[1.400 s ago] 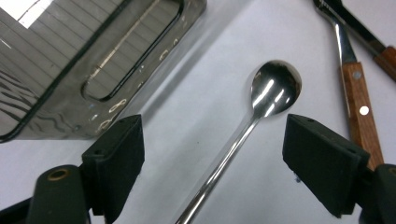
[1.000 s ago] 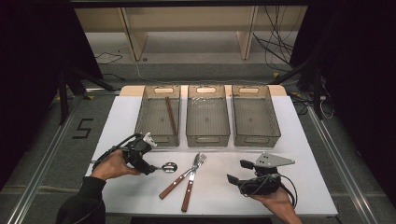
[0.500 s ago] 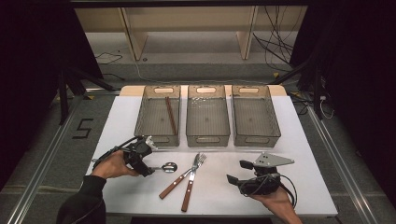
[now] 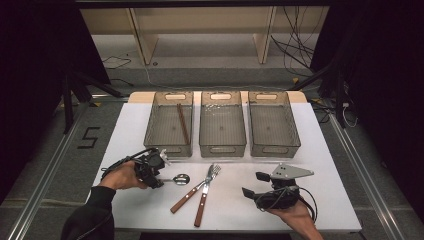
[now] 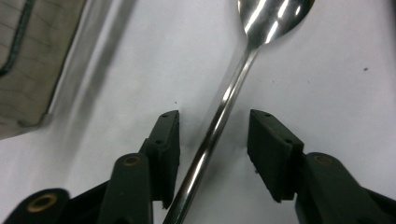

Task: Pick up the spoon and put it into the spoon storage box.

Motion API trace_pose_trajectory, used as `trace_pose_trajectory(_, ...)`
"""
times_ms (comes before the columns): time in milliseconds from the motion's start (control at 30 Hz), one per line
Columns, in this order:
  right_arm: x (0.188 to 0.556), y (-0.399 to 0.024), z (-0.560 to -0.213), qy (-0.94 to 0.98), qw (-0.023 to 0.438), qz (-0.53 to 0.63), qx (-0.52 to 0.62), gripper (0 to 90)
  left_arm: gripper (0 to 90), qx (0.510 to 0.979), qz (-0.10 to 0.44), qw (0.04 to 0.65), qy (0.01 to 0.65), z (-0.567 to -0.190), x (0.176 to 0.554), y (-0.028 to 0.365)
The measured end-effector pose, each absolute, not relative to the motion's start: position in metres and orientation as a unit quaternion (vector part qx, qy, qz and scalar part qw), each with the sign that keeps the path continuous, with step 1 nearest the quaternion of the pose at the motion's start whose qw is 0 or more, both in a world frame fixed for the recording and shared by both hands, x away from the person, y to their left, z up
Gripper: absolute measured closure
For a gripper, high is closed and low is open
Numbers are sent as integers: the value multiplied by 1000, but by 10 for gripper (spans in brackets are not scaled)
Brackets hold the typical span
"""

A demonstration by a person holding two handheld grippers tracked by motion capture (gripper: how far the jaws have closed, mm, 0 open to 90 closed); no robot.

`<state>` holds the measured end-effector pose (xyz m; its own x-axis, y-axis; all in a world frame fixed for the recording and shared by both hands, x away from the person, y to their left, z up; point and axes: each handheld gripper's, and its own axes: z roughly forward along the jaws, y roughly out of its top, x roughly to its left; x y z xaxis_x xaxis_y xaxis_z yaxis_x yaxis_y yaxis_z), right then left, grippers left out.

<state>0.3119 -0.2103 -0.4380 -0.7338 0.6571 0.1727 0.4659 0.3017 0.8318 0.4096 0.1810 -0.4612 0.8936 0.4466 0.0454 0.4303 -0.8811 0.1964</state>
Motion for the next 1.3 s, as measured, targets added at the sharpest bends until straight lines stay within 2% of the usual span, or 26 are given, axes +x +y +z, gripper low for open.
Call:
trace_pose_trajectory(433, 312, -210, -438, 804, 98, 471, 350, 260, 740, 972, 17, 73, 224, -460, 412, 176)
trace_pose_trajectory(700, 312, -210, -438, 803, 98, 473, 350, 261, 808, 975, 17, 69, 209, -460, 409, 175)
trace_pose_trajectory(1300, 312, -210, -438, 802, 99, 473, 351, 262, 844, 974, 21, 78, 212, -458, 407, 174)
